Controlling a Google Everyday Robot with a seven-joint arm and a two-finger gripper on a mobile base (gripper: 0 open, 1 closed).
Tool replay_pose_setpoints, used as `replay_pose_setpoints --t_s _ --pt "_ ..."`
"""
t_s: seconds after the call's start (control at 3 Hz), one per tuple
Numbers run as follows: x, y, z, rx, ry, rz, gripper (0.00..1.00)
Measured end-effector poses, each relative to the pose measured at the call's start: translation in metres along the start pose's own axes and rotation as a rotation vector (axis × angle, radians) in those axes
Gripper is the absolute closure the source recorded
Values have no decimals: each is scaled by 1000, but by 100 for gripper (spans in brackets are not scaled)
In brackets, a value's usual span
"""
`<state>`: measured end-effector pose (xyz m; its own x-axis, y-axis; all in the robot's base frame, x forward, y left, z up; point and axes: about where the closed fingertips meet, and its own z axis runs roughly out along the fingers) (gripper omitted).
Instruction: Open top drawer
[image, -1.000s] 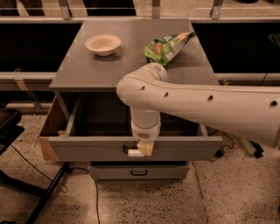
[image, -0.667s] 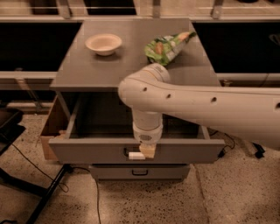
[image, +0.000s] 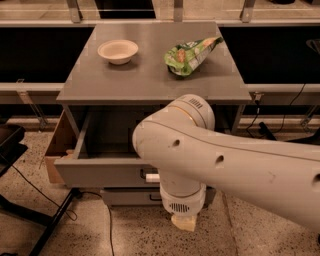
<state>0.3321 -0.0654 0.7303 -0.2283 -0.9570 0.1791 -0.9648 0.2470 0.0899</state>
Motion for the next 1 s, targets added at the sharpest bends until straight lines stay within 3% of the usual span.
replay_pose_setpoints --t_s 0.33,1.0 --pt "-3 -7 -3 16 -9 -1 100" --pt "-13 -79 -28 215 -63 -104 100"
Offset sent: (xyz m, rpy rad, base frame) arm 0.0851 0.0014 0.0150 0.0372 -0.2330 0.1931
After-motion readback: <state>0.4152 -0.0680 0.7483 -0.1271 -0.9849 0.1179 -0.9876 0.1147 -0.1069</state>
